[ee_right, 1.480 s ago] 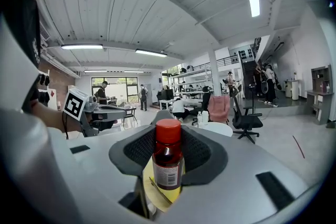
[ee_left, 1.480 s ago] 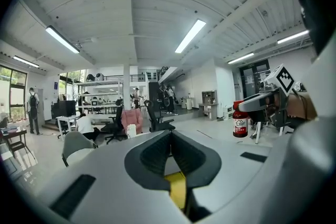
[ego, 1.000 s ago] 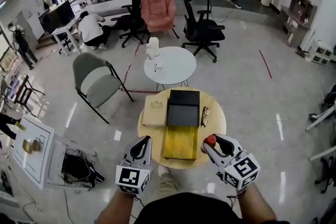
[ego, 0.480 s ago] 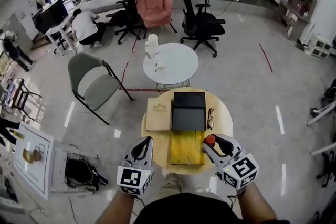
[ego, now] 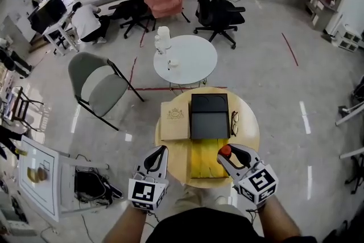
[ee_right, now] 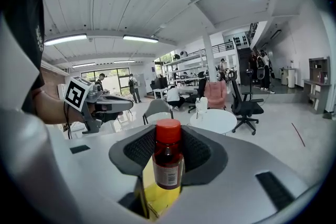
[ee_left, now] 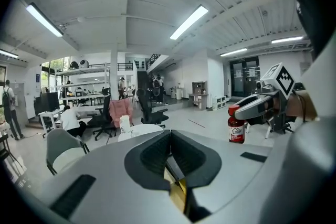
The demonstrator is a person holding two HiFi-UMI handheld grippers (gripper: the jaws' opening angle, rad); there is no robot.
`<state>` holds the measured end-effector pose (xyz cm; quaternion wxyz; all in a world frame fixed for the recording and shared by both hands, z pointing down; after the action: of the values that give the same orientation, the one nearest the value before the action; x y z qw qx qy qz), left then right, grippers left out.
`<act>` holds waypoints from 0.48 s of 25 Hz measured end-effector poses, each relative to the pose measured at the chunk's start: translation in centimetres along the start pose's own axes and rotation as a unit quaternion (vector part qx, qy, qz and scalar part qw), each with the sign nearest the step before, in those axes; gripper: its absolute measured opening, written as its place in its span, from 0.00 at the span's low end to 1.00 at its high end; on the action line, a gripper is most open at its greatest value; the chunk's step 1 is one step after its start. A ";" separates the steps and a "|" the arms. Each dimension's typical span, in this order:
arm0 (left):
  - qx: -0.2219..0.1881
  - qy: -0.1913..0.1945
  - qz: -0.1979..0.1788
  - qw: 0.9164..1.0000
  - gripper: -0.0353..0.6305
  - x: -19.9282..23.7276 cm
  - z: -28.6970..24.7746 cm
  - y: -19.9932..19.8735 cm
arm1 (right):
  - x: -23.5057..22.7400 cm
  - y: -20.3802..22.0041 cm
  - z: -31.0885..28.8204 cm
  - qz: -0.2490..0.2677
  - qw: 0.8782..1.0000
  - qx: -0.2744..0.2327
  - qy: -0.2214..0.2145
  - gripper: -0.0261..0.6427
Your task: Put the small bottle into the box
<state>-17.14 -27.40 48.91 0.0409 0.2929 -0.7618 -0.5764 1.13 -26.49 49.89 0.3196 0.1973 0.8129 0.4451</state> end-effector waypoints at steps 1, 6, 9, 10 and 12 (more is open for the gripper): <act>0.003 0.004 0.000 1.000 0.08 0.1 -0.3 0.4 | -0.2 0.3 -0.6 -0.001 1.000 0.005 0.001 0.27; 0.019 0.017 0.003 1.000 0.08 0.4 -1.6 2.0 | -0.8 2.3 -3.3 -0.004 0.999 0.042 0.008 0.27; 0.024 0.021 0.003 0.999 0.08 0.5 -2.1 2.7 | -1.0 3.5 -4.5 -0.007 0.998 0.057 0.010 0.27; 0.025 0.022 0.003 0.999 0.08 0.6 -2.2 2.9 | -1.3 4.1 -4.9 -0.009 0.998 0.059 0.012 0.27; 0.029 0.024 0.004 0.999 0.08 0.6 -2.4 3.4 | -1.6 5.3 -5.6 -0.009 0.997 0.071 0.014 0.27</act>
<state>-18.01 -29.21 52.63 0.0531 0.3047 -0.7783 -0.5465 -1.45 -28.02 57.18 0.2970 0.2064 0.8487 0.3859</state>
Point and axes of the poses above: the fingertips, and each gripper's own axes: z backward along the fingers, x to its left, y out of its underside, the point moved 1 cm from there along z, backward along the fingers, and after that the axes turned 13 degrees about -z, right-handed, at the moved point
